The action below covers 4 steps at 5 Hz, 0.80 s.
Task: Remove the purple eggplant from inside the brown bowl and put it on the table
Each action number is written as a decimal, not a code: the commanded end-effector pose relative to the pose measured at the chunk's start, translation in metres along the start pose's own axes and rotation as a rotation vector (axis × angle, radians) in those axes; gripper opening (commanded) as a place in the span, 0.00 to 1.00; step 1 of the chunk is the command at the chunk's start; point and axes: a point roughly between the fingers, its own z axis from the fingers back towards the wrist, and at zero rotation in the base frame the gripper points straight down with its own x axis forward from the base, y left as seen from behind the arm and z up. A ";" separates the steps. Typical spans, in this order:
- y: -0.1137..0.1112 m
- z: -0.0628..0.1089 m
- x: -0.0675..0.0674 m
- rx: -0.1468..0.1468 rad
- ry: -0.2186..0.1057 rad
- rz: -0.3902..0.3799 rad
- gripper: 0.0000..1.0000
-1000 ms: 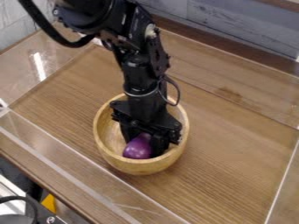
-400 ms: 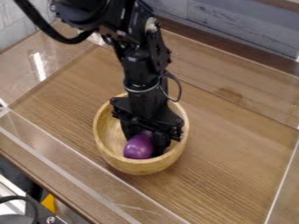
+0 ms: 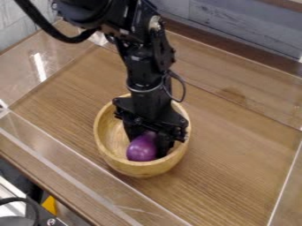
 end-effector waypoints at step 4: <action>-0.011 0.020 0.010 -0.007 -0.063 -0.004 0.00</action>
